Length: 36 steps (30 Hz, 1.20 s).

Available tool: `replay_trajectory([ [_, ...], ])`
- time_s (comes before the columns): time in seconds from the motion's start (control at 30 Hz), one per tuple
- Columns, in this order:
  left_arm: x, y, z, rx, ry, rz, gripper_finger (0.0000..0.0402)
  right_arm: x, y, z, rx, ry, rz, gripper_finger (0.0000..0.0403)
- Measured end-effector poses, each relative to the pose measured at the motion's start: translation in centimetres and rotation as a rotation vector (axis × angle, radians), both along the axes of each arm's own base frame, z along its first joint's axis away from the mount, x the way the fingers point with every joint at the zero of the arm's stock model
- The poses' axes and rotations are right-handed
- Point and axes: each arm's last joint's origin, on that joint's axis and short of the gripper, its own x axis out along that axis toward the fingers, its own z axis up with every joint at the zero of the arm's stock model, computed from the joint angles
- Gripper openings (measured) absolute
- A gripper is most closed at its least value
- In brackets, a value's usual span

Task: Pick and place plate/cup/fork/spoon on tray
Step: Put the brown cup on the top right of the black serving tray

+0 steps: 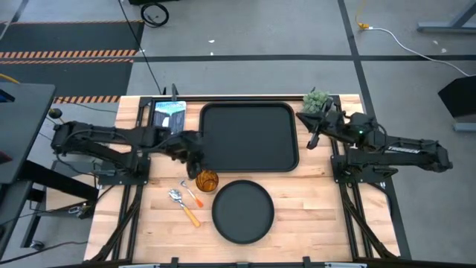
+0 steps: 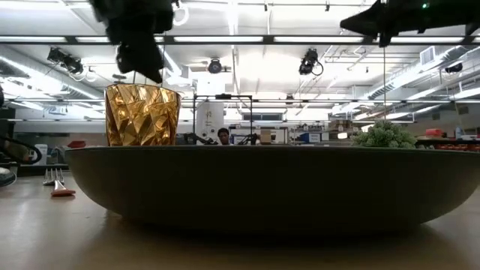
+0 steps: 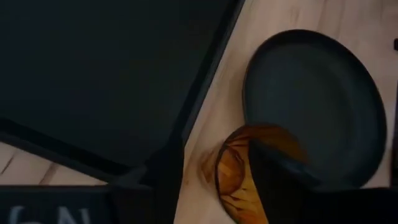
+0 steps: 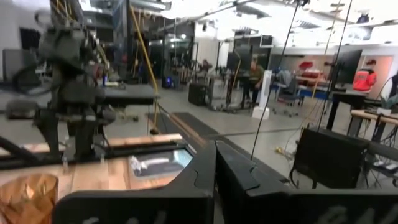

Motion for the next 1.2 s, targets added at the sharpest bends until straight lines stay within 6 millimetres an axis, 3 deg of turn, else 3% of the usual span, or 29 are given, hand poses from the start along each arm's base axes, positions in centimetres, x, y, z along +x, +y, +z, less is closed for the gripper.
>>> replay_trajectory([
  [0.23, 2.7, 0.3, -1.5, -0.124, 0.229, -0.053, 0.0192, 0.3, 0.2, -1.7, 0.011, 0.051, 0.019, 0.0023],
  [0.4, 4.0, 0.2, -2.7, -0.153, 0.282, -0.099, 0.02, 0.4, 0.4, -1.9, 0.012, 0.056, 0.036, 0.0023],
  [0.73, 4.1, 0.6, -4.2, -0.106, 0.403, -0.085, 0.0221, 0.5, 0.7, -1.6, 0.003, 0.024, 0.058, 0.0023],
  [0.9, 4.4, 0.5, -4.8, -0.11, 0.432, -0.087, 0.0189, 0.5, 0.7, -1.5, 0.003, 0.019, 0.064, 0.0024],
  [1.2, 4.6, 0.2, -5.6, -0.11, 0.475, -0.088, 0.0088, 0.9, 0.7, -1.8, 0.013, 0.033, 0.062, 0.0023],
])
